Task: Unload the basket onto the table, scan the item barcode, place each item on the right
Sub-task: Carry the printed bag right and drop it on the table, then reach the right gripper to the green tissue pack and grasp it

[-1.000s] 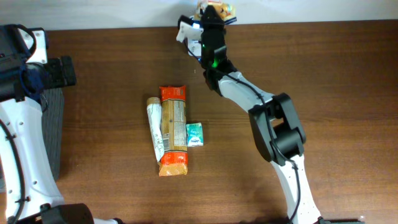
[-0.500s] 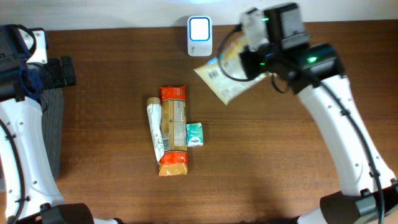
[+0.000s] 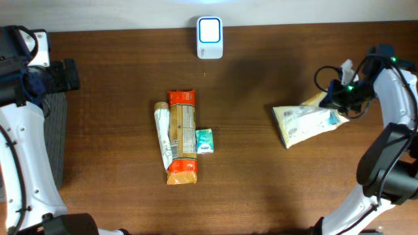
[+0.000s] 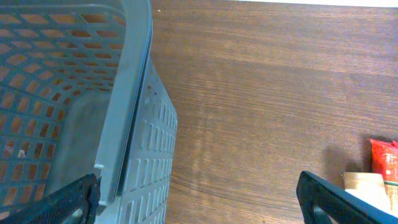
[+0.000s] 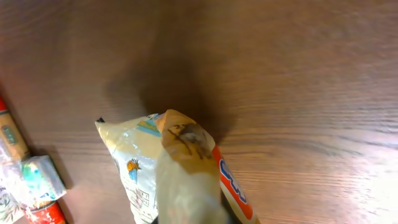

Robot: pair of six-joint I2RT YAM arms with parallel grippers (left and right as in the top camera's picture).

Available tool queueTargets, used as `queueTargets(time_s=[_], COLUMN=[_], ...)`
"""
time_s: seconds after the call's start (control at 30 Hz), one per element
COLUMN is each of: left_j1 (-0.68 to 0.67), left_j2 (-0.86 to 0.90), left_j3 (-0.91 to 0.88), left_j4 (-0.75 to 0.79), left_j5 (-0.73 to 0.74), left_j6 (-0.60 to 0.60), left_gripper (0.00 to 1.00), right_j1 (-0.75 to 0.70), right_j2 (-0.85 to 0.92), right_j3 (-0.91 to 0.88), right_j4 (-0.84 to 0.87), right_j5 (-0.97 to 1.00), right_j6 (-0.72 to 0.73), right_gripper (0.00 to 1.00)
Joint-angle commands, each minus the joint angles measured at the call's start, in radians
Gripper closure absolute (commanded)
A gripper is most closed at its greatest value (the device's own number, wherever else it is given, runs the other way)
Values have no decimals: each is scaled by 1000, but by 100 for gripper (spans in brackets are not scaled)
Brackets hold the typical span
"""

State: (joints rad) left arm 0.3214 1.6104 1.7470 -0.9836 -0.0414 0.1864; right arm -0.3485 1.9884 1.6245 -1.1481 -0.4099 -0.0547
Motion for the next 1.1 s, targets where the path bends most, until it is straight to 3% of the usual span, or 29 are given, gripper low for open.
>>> queueTargets(time_s=[0.0, 0.13, 0.17, 0.23, 0.27, 0.4, 0.47, 0.73, 0.87, 1.07], left_j1=[1, 1, 1, 1, 1, 1, 1, 1, 1, 1], left_j2=[1, 1, 1, 1, 1, 1, 1, 1, 1, 1], left_j3=[6, 6, 6, 6, 6, 6, 6, 6, 6, 6], left_j4=[1, 1, 1, 1, 1, 1, 1, 1, 1, 1], left_j5=[4, 4, 4, 4, 4, 4, 4, 4, 4, 4], left_j6=[-9, -9, -9, -9, -9, -9, -9, -9, -9, -9], left_gripper=[1, 1, 1, 1, 1, 1, 1, 1, 1, 1], right_j1=[-42, -104, -119, -124, -122, -113, -76, 229, 451, 704], right_j2=[-3, -3, -3, -3, -3, -6, -6, -5, -3, -2], right_j3=[0, 0, 3, 35, 60, 244, 330, 337, 284, 8], right_j4=[14, 37, 37, 19, 3, -145, -231, -248, -169, 108], right_j5=[22, 151, 153, 153, 153, 155, 67, -23, -16, -17], right_j6=[13, 96, 98, 101, 101, 144, 145, 111, 117, 323], right_gripper=[96, 96, 85, 5, 1, 1, 1, 1, 9, 23])
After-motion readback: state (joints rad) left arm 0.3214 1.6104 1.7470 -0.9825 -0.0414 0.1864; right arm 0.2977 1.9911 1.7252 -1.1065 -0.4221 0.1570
